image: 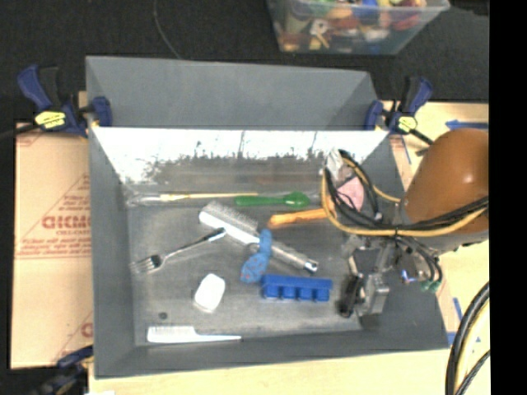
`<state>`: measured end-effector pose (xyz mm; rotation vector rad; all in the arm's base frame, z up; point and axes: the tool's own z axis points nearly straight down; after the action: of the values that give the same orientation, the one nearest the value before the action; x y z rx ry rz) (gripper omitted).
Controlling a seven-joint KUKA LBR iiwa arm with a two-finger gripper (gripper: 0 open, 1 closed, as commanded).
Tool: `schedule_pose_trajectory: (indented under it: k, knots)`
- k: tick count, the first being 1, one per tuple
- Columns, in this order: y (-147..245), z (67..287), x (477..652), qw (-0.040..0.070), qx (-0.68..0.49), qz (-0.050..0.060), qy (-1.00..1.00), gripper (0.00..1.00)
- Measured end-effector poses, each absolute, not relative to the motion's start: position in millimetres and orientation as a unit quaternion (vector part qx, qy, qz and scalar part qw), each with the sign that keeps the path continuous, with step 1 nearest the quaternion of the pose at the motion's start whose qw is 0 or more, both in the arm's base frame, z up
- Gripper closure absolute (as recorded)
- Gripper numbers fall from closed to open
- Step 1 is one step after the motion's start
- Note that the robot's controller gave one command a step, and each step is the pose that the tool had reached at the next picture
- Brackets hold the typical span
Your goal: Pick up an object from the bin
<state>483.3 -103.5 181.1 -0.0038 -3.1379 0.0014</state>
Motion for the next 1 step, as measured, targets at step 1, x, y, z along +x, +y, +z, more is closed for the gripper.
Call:
schedule_pose_trajectory:
  k: [1]
  knots:
    - [-103.2, 184.1, 485.2, -0.002, 0.001, 0.001, -1.000, 0.00]
